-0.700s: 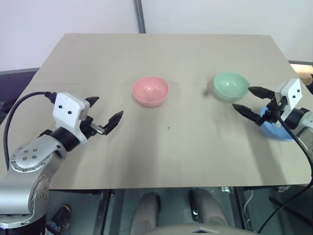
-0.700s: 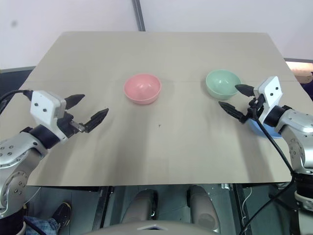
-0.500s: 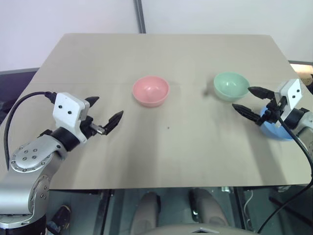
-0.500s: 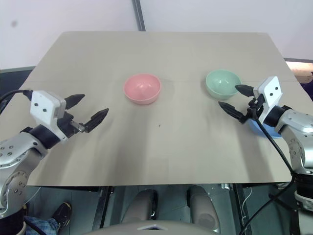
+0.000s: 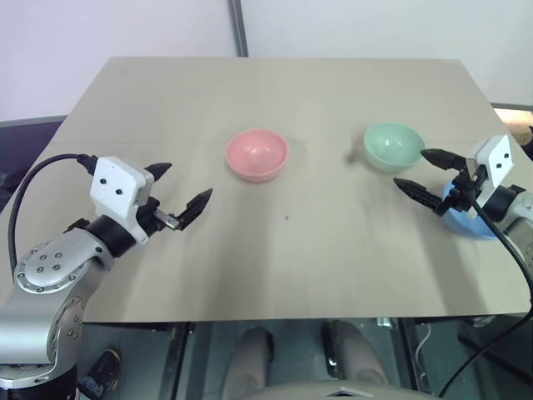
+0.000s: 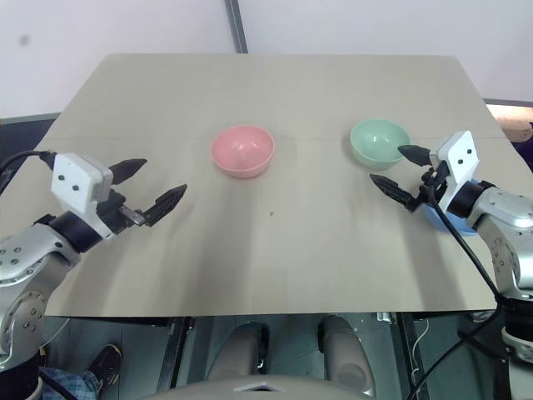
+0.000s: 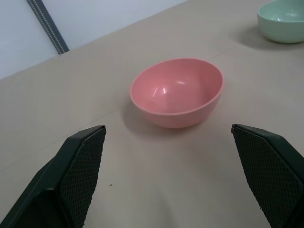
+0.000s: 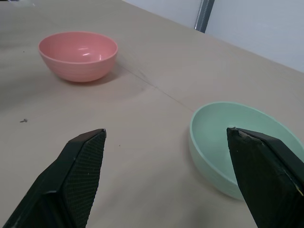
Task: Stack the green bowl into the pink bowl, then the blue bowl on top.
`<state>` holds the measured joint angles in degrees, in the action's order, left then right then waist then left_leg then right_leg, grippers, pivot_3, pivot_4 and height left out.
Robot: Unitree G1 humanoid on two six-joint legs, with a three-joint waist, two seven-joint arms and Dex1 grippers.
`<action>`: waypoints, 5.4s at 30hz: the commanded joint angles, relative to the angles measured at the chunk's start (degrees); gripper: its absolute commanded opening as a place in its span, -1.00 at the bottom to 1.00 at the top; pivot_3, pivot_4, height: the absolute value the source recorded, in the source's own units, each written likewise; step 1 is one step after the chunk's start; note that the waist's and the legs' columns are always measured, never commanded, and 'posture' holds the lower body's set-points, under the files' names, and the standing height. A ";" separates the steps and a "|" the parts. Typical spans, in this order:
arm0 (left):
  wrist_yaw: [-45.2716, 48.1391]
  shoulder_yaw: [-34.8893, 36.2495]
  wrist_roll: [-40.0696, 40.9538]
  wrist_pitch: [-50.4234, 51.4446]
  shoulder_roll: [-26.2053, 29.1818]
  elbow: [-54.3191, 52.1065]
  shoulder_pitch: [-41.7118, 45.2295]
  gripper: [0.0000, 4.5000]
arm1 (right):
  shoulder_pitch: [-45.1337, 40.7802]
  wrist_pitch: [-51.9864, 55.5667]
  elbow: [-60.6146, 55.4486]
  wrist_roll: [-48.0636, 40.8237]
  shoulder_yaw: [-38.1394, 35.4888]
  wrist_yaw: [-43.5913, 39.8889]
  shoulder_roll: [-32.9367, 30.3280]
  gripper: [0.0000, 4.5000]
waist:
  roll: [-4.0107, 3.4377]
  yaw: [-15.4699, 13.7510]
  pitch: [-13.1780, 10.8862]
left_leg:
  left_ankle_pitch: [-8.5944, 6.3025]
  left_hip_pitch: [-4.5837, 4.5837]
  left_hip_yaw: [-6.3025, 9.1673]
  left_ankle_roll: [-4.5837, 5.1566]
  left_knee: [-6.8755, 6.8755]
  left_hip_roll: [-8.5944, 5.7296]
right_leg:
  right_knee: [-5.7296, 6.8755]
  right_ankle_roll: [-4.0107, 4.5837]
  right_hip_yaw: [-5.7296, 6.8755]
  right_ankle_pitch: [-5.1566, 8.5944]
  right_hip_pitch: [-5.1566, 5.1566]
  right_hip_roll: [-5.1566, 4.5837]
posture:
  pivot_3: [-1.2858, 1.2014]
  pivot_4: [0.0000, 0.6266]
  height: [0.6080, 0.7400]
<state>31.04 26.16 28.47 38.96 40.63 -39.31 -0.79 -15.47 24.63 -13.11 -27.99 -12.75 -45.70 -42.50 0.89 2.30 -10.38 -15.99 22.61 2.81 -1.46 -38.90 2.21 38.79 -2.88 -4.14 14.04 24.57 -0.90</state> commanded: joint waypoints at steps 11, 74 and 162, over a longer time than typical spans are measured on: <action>3.92 -2.92 -3.82 -6.98 3.73 4.79 1.19 1.00 | -0.35 -1.94 -2.07 0.12 -1.12 0.89 0.66 0.97 | 0.00 0.00 0.00 | 0.00 -0.01 0.00 0.00 0.00 0.00 | 0.01 0.00 0.00 0.00 0.00 0.01 | 0.03 -0.52 1.00; 38.64 -40.78 -38.05 -65.86 -10.27 100.21 63.78 -0.95 | 5.69 6.41 -19.52 -13.32 -3.17 5.66 1.70 1.00 | 0.02 -0.07 0.02 | 0.00 0.14 0.10 0.01 -0.27 -0.06 | 0.09 -0.01 0.08 -0.01 -0.03 0.03 | 0.03 -0.52 1.00; 40.11 -0.79 15.88 -5.74 14.34 22.38 12.77 0.39 | -35.66 -10.39 40.45 38.43 34.21 -3.72 3.88 0.34 | -0.04 0.09 -0.03 | 0.00 0.14 0.00 0.01 -0.22 0.04 | 0.07 0.01 0.04 0.00 0.10 0.03 | 0.03 -0.52 1.00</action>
<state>70.39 24.26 43.66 34.30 53.71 -15.63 11.99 -49.35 16.23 26.95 9.26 21.73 -48.92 -38.42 0.85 2.39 -10.41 -15.99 22.75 2.81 -1.45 -39.12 2.25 38.86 -2.87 -4.10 14.04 24.67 -0.87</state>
